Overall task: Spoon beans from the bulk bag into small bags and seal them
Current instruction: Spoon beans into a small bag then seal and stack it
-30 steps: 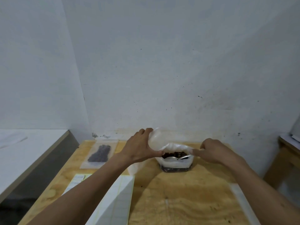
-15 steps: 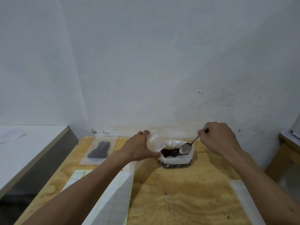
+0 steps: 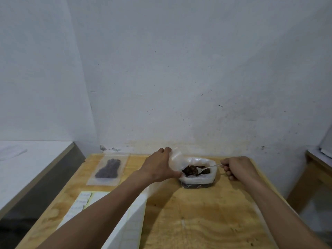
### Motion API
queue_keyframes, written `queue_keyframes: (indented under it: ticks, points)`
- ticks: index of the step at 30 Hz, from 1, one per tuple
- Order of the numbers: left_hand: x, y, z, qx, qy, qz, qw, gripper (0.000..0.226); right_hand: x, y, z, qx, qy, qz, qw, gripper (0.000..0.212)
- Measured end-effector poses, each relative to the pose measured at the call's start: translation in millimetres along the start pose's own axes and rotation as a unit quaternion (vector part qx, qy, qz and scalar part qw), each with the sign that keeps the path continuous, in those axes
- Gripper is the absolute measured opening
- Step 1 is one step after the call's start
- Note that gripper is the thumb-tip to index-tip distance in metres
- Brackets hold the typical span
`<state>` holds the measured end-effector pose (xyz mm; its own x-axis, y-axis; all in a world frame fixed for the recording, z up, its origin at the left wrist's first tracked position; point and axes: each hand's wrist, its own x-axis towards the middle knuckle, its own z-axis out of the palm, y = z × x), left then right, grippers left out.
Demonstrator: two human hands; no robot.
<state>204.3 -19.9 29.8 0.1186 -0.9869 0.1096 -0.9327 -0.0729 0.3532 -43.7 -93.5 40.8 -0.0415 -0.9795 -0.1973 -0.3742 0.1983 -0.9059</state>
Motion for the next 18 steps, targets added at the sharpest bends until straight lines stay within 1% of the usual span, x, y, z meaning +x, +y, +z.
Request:
queue_keyframes:
  ticks: [5, 10, 14, 16, 17, 18]
  points:
    - [4.7, 9.0, 5.6, -0.020, 0.009, 0.016, 1.000, 0.096, 2.0, -10.8, -26.7, 0.018, 0.016, -0.006, 1.000, 0.022]
    - [9.5, 2.3, -4.8, -0.088, 0.008, 0.031, 0.996, 0.101, 3.8, -30.2, -39.8, 0.045, 0.018, -0.038, 0.998, 0.021]
    - [7.7, -6.1, -18.0, -0.158, 0.002, 0.021, 0.987, 0.092, 0.5, -50.7, -23.6, 0.070, -0.001, -0.072, 0.995, 0.020]
    - [6.5, -12.2, -24.3, -0.168, -0.005, 0.004, 0.986, 0.093, -3.2, -57.1, -9.7, 0.069, -0.014, -0.098, 0.993, 0.022]
    - [6.2, -15.8, -26.6, -0.166, -0.005, -0.001, 0.986, 0.090, -5.6, -59.2, -3.1, 0.064, -0.019, -0.113, 0.991, 0.022]
    - [4.6, -19.1, -29.1, -0.163, -0.001, -0.007, 0.987, 0.082, -8.6, -61.0, 3.1, 0.059, -0.023, -0.130, 0.990, 0.023]
